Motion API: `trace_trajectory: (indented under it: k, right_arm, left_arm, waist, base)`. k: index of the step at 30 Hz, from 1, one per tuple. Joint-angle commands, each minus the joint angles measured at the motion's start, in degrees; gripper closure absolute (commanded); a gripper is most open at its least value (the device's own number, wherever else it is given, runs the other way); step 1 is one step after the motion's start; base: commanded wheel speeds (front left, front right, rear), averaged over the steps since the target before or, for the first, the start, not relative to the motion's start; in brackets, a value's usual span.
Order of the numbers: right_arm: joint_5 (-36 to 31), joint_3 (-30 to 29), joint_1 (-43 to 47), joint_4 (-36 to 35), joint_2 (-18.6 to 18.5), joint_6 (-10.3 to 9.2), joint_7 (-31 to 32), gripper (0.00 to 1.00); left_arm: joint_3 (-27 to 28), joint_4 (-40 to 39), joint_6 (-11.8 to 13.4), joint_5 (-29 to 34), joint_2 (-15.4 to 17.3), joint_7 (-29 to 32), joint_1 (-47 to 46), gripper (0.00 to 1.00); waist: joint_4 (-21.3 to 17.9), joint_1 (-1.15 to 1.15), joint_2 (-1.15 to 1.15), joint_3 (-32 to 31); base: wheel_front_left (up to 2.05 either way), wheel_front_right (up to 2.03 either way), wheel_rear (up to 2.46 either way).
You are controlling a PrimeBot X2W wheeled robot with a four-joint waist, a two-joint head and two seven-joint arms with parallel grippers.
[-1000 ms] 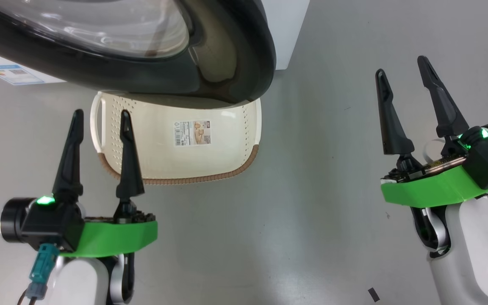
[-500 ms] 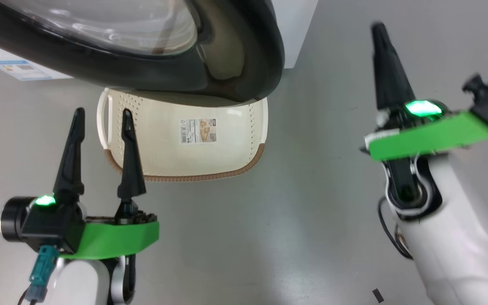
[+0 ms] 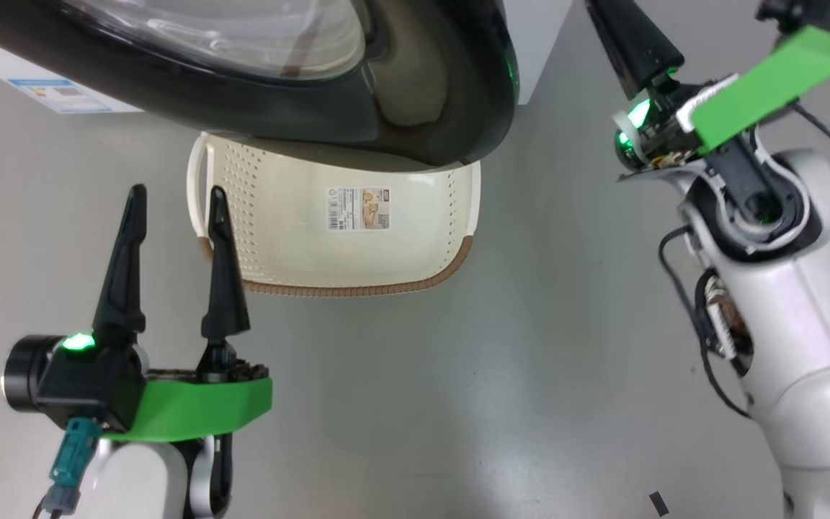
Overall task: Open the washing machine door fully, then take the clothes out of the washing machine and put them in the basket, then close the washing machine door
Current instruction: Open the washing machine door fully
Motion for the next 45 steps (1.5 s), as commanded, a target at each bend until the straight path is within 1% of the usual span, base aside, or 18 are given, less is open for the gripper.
trace_trajectory:
  k: [1,8,12,15,23,28,34,45]
  right_arm:
    - [0.82,0.53,-0.79,-1.19,0.88,0.29,0.85,1.0]
    - [11.41,1.35,-6.05,3.35,-0.65,0.29,15.23,1.0]
    - [15.52,2.83,-8.35,5.79,-1.85,0.29,20.82,1.0]
    - [16.17,4.57,-9.5,6.43,-3.35,0.29,23.09,1.0]
    - [18.33,7.86,-9.56,5.04,-4.62,0.29,25.39,1.0]
    - [19.06,9.81,-8.42,3.9,-5.02,0.29,25.13,1.0]
    - [20.03,12.18,-6.43,3.32,-5.34,0.29,24.75,1.0]
    - [21.71,15.66,-2.18,2.75,-5.71,0.29,25.14,1.0]
  left_arm:
    - [1.73,-1.3,0.36,-0.19,0.92,-0.27,0.72,0.0]
    - [1.42,-0.42,0.06,-1.44,0.92,-0.27,0.95,0.0]
    - [1.01,-0.02,-0.11,-1.44,0.92,-0.27,0.64,0.0]
    - [0.9,0.0,-0.1,-1.47,0.92,-0.27,0.57,0.0]
    - [0.66,0.39,0.04,-1.84,0.92,-0.27,0.58,0.0]
    - [0.93,1.12,0.04,-2.18,0.92,-0.27,0.77,0.0]
    - [1.81,2.2,-0.06,-2.29,0.92,-0.27,1.48,0.0]
    - [2.42,2.9,0.74,-3.01,0.92,-0.27,3.44,0.0]
  waist:
    - [0.17,0.0,0.0,0.03]
    - [0.71,0.0,0.0,0.24]
    - [1.2,0.0,0.0,0.2]
    - [1.41,0.0,0.0,0.2]
    - [1.94,0.0,0.0,-0.38]
    - [2.49,0.0,0.0,-1.34]
    - [3.35,0.0,0.0,-3.79]
    - [5.26,0.0,0.0,-8.32]
  base:
    - [0.0,0.0,0.0]
    - [0.0,0.0,0.0]
    - [0.0,0.0,0.0]
    - [0.0,0.0,0.0]
    - [0.0,0.0,0.0]
    - [0.0,0.0,0.0]
    - [0.0,0.0,0.0]
    - [0.0,0.0,0.0]
